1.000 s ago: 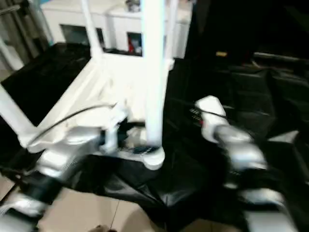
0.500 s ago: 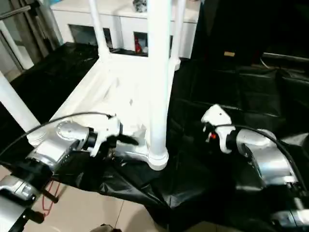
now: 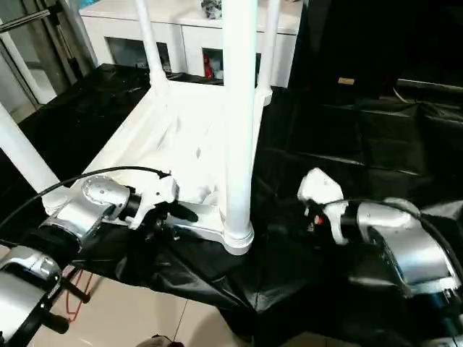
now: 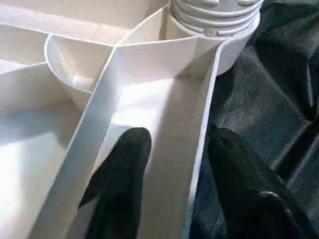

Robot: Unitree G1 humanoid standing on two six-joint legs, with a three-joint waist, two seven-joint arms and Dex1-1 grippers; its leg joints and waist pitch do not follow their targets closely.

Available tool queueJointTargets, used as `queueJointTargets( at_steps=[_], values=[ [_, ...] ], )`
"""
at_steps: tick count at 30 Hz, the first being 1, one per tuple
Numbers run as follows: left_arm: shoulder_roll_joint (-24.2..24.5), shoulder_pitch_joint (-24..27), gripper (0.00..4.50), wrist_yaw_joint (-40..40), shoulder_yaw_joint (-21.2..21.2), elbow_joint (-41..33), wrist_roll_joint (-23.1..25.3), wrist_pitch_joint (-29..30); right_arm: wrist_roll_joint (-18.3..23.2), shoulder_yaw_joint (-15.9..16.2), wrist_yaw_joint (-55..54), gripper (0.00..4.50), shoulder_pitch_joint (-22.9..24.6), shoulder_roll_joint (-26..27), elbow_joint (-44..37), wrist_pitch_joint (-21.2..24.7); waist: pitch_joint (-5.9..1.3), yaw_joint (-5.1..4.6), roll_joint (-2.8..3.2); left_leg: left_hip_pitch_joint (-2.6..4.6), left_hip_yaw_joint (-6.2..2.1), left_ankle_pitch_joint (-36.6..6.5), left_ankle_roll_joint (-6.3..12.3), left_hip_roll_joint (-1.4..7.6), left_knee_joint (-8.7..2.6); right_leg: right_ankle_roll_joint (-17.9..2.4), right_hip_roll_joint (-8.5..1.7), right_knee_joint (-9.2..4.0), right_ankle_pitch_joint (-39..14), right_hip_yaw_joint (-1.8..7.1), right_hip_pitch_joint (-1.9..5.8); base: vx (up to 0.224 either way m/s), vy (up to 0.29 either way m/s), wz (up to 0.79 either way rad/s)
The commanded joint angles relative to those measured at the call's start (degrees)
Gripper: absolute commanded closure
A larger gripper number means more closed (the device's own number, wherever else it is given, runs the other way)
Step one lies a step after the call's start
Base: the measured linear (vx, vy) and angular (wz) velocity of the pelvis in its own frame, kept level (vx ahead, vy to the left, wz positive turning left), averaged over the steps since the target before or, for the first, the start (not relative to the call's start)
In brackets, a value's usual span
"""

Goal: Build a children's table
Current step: Rotate leg to tighten

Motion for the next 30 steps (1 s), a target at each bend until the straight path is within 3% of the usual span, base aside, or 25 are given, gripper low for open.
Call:
queueJointTargets(
  at_steps=[1,4,5,6,13,15,21,25,28,30],
  values=[
    [0.0,-1.3,2.63,-0.7,1.0,1.9,1.0,-1.0,0.9,0.1,0.2,1.47,-0.1,-0.7,-1.9,0.6,-3.97,0.36,-0.54,1.08,-2.14,-11.5,3.27,3.44,-3.44,-10.3,-5.49,-5.74,-15.1,3.01,2.96,0.0,0.0,0.0],
    [-0.4,-1.9,2.9,-1.9,1.3,3.2,1.1,-1.2,0.9,0.1,0.2,1.47,0.3,-0.6,-2.4,0.9,-4.02,0.38,-0.48,1.14,-2.2,-11.4,3.25,3.54,-3.48,-10.6,-5.55,-5.64,-14.5,3.0,2.95,0.0,0.0,0.0],
    [-0.5,-2.0,2.97,-2.4,1.2,3.5,1.1,-1.0,0.8,0.1,0.3,1.47,0.5,-0.6,-2.5,0.9,-4.04,0.45,-0.09,1.16,-2.23,-11.4,3.17,3.57,-3.43,-10.8,-5.63,-5.59,-14.4,3.03,2.92,0.0,0.0,0.0],
    [-0.6,-2.1,3.21,-2.7,1.2,3.7,1.1,-0.9,0.8,0.1,0.3,1.47,0.5,-0.6,-2.6,0.9,-4.04,0.41,-0.16,1.21,-2.19,-11.6,3.14,3.56,-3.46,-11.0,-5.53,-5.68,-14.2,3.01,2.88,0.0,0.0,0.0],
    [-2.1,-2.2,3.66,-4.4,2.1,6.0,0.4,0.7,1.2,0.1,0.1,1.47,1.0,-0.6,-3.6,1.4,-4.01,0.39,-0.34,1.15,-2.14,-11.5,3.36,3.5,-3.4,-11.4,-5.66,-5.72,-14.2,2.99,3.08,0.0,0.0,0.0],
    [-2.7,-1.9,3.93,-5.0,2.9,6.5,0.0,1.5,1.6,0.0,0.2,1.13,1.2,-0.5,-3.8,1.9,-3.93,0.43,-0.31,1.17,-2.14,-11.6,3.57,3.5,-3.44,-11.1,-5.64,-5.88,-15.2,2.97,3.08,0.0,0.0,0.0],
    [-3.4,-0.4,4.26,-5.1,3.3,6.4,0.2,4.7,2.5,0.0,0.4,0.72,1.4,-0.2,-4.2,2.9,-3.97,0.41,-0.6,1.08,-2.21,-11.2,3.76,3.61,-3.57,-10.6,-5.71,-5.84,-16.0,2.91,3.09,0.0,0.0,0.0],
    [-3.7,2.5,4.42,0.0,2.8,5.4,2.3,6.2,3.1,0.0,0.1,0.41,1.7,0.3,-4.8,3.3,-3.93,0.14,-0.77,0.93,-2.17,-10.6,4.3,3.49,-3.46,-10.4,-5.7,-5.83,-16.1,2.9,3.07,0.0,0.0,0.0],
    [-4.2,4.6,4.5,5.6,3.2,4.0,3.8,8.5,3.1,-0.2,-1.2,0.12,1.8,1.3,-4.8,3.3,-3.71,0.01,-0.66,1.1,-2.17,-11.6,4.15,3.48,-3.51,-9.6,-5.72,-6.22,-19.4,2.81,2.83,0.0,0.0,0.0],
    [-6.0,5.6,4.5,12.9,5.9,1.9,2.7,12.0,2.7,-0.3,-2.7,0.04,1.5,2.7,-4.0,2.3,-2.82,-0.6,-0.6,2.15,-2.2,-16.8,2.74,3.28,-3.75,-8.1,-5.61,-7.4,-28.7,2.47,2.21,0.0,0.0,0.0]
  ],
)
